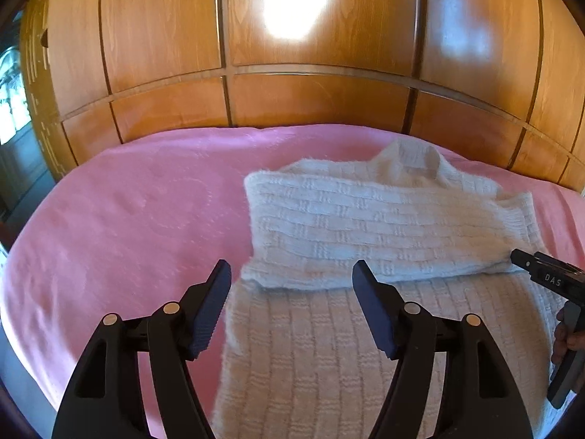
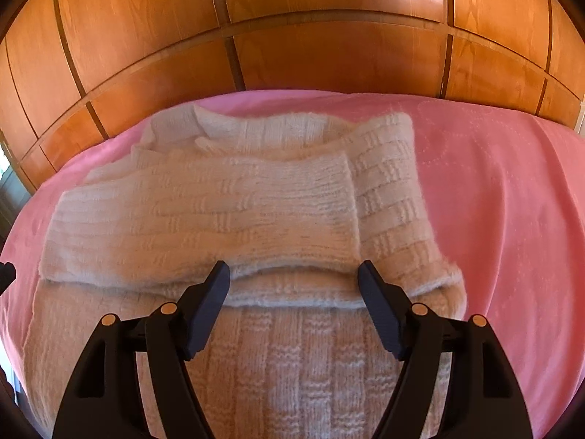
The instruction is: Fold small clothes
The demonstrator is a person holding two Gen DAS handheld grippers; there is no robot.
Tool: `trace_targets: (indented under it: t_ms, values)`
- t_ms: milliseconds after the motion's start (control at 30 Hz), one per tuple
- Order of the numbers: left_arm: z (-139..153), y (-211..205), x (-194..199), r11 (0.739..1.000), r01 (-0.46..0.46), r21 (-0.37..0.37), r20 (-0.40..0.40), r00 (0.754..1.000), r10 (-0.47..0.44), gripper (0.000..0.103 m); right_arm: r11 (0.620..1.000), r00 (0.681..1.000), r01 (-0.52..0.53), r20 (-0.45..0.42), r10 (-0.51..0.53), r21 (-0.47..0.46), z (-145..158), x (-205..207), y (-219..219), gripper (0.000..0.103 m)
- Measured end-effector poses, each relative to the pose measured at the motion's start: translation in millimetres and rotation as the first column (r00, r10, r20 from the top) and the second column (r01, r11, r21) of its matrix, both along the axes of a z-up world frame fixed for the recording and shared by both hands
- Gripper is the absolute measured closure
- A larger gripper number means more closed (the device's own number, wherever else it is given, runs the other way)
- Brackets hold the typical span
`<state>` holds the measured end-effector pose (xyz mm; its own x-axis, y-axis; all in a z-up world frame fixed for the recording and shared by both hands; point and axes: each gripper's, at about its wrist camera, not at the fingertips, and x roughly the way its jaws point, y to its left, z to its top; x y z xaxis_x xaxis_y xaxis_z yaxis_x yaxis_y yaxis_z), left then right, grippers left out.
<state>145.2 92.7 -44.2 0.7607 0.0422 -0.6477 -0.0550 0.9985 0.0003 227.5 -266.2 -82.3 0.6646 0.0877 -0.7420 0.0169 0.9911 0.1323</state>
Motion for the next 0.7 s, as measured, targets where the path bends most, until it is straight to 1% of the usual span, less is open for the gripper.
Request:
trace_targets:
  t_ms: [133, 467, 700]
  values:
    - [1, 6, 6, 0.999, -0.011, 0.032, 0.006, 1.000, 0.011, 0.035, 1.000, 1.000, 0.000, -0.007, -0.001, -0.014, -6, 6, 1, 0.026]
    - [-4, 9, 15, 0.998, -0.004, 0.065, 0.009, 1.000, 0.004, 0.035, 1.000, 1.000, 0.000, -0.009, 0.000, -0.005, -14, 9, -1, 0.019]
    - [-10, 13, 25, 0.998, -0.003, 0.064, -0.007, 1.000, 0.003, 0.035, 1.000, 1.000, -0.003, -0.011, 0.003, -0.017, -15, 10, 1, 0.017]
